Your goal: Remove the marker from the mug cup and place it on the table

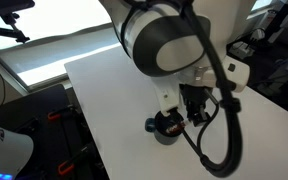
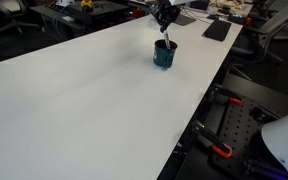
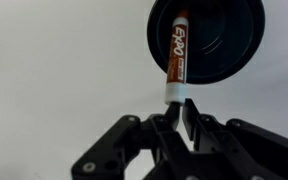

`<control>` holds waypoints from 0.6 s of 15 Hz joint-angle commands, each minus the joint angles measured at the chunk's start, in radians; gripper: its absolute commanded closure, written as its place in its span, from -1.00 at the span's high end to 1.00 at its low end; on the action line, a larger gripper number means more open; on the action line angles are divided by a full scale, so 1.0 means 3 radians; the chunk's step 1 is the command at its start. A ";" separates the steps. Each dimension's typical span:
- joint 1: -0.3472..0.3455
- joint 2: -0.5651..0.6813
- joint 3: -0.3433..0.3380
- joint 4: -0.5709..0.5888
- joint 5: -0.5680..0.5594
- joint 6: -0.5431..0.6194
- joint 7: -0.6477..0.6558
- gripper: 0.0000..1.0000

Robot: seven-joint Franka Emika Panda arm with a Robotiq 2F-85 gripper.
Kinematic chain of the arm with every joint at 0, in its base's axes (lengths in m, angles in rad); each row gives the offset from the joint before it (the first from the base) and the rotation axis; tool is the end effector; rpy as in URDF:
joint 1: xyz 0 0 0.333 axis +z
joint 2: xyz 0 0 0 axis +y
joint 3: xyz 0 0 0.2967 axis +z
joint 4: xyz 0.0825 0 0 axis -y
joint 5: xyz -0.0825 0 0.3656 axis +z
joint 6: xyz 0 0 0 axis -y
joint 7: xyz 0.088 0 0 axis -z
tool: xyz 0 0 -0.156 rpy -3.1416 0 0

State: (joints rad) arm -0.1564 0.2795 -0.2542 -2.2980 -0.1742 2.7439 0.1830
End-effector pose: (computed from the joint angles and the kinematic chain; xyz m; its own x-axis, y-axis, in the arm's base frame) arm 0.4947 -0.2163 0.1958 0.9015 -0.3927 0.1819 -0.4180 -0.8989 0.1311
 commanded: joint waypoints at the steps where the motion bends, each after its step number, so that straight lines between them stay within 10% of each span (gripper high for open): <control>1: 0.0018 -0.0230 -0.0045 -0.0138 -0.0027 -0.0018 -0.0079 -0.97; 9: 0.0102 -0.0483 -0.0066 0.0100 -0.0600 -0.0268 -0.0046 -0.97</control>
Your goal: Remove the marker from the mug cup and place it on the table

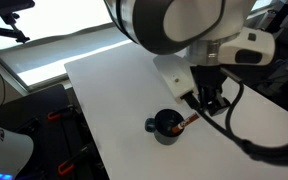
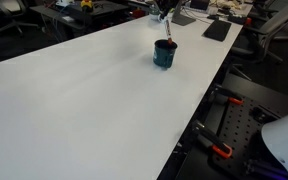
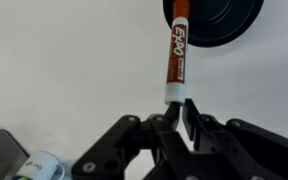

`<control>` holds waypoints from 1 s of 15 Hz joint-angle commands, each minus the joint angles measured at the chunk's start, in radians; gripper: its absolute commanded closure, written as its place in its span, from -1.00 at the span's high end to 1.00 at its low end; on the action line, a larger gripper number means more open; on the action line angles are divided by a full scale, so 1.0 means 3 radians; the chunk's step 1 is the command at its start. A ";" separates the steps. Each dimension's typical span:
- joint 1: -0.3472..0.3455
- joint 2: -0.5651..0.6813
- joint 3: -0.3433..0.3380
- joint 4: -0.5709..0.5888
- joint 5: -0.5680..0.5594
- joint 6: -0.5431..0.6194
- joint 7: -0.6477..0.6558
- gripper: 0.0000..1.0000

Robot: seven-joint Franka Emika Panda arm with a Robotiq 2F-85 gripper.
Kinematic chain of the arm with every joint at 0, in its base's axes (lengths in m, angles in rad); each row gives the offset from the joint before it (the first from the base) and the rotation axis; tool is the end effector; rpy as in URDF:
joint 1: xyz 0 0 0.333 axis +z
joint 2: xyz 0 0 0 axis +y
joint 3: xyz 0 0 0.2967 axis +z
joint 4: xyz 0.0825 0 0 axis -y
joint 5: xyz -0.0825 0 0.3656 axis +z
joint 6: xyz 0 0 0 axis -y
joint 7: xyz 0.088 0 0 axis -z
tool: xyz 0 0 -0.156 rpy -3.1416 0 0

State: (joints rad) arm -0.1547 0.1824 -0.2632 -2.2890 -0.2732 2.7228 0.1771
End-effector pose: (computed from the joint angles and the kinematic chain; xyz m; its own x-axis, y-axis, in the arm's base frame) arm 0.5045 -0.2209 0.2482 0.9159 -0.3091 0.2559 -0.3578 -0.9179 0.1718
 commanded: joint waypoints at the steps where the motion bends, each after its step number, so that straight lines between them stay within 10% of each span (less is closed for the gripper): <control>1: 0.0098 -0.0181 -0.0007 0.0104 -0.0339 -0.0220 -0.0051 -0.97; 15: 0.0282 0.0189 0.0436 0.0971 -0.0514 -0.0500 -0.0919 -0.97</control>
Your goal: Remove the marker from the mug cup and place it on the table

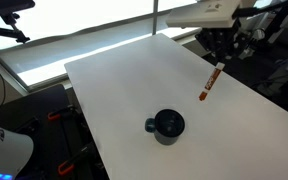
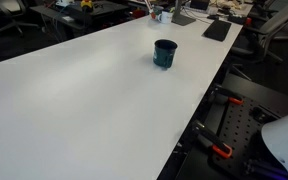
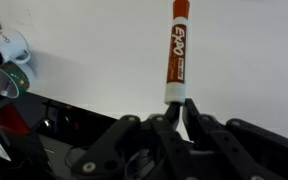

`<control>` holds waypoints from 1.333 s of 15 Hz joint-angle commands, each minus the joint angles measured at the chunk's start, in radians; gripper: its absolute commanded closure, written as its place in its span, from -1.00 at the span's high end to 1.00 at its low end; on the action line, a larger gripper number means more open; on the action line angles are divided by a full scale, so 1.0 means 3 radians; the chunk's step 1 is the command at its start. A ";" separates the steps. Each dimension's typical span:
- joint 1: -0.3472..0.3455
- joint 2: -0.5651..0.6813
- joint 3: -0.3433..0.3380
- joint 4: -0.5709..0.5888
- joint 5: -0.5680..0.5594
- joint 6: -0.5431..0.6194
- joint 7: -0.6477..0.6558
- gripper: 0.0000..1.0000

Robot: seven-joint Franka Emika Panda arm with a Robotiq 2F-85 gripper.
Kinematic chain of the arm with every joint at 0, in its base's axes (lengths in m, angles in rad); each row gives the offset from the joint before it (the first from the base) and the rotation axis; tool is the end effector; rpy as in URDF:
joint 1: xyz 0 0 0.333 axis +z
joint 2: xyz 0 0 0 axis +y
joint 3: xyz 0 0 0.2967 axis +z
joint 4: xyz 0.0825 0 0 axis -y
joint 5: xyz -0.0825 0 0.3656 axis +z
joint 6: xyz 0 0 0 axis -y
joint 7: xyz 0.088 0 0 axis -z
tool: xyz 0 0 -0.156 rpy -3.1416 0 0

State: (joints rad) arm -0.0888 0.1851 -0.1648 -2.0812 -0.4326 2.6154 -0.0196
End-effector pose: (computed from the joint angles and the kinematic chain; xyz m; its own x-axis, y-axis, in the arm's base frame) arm 0.5862 -0.1515 0.3237 0.9513 0.1572 0.2651 0.0553 -0.9332 0.3551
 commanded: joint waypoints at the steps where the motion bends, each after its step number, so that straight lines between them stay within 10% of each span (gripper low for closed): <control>1: 0.0083 0.0242 0.0155 0.0349 0.0037 -0.0147 -0.0356 -0.97; 13: -0.0141 0.1257 0.0989 0.1106 0.1034 -0.0259 -0.2028 -0.97; 20: -0.0261 0.1790 0.1066 0.1297 0.1203 -0.0520 -0.2390 -0.97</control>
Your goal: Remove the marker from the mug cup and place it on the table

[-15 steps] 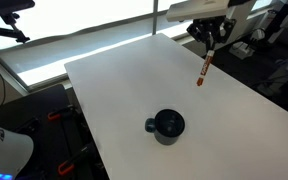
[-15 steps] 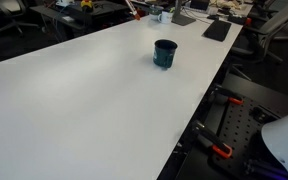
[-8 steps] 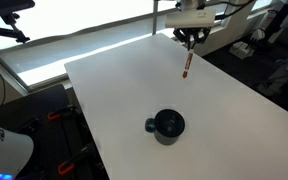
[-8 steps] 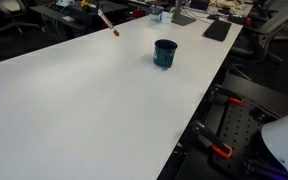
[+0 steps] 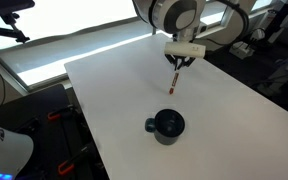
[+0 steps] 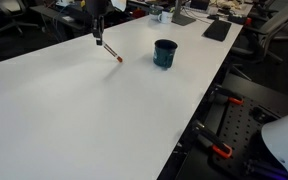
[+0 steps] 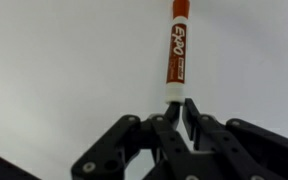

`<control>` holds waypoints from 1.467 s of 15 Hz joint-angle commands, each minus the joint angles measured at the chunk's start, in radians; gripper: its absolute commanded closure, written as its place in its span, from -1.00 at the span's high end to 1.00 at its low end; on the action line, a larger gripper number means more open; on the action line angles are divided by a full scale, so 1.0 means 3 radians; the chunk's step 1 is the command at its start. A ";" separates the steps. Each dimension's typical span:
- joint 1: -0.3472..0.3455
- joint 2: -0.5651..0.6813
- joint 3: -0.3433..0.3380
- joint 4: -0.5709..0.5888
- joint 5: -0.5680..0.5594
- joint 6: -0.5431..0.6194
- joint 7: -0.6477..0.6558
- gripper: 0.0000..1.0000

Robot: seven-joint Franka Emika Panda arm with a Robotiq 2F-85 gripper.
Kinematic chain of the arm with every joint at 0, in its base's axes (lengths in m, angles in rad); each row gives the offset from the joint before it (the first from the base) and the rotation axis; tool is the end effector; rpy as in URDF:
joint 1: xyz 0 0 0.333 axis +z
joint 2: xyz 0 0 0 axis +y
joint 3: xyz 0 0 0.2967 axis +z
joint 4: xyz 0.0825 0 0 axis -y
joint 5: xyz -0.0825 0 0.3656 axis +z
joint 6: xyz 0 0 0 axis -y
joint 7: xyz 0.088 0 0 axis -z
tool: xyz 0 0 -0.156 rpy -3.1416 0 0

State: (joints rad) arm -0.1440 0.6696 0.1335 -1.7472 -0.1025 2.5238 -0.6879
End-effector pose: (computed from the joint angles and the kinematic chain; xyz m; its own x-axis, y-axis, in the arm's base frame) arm 0.6580 -0.0127 0.1531 0.7433 0.6618 0.0977 0.6591 -0.7495 0.0619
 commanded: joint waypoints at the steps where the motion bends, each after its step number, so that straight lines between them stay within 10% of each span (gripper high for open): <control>1: -0.0088 0.0231 0.0074 0.0205 0.0113 -0.0235 -0.0182 -0.97; 7: -0.0062 0.0477 0.0022 0.0370 0.0074 -0.0336 -0.0105 -0.97; 8: -0.0056 0.0507 0.0015 0.0392 0.0064 -0.0343 -0.0099 -0.39; 13: -0.0017 0.0414 -0.0201 0.0298 -0.0172 -0.0564 -0.0089 0.24; 14: -0.0018 0.0554 -0.0104 0.0350 -0.0080 -0.0318 -0.0058 -0.08; 16: -0.0025 0.0521 -0.0169 0.0351 -0.0132 -0.0444 -0.0061 0.22; 22: -0.0037 0.0508 -0.0184 0.0351 -0.0140 -0.0474 -0.0064 0.24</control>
State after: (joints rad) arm -0.1560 0.8209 0.0791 -1.6445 -0.1456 2.3833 -0.7064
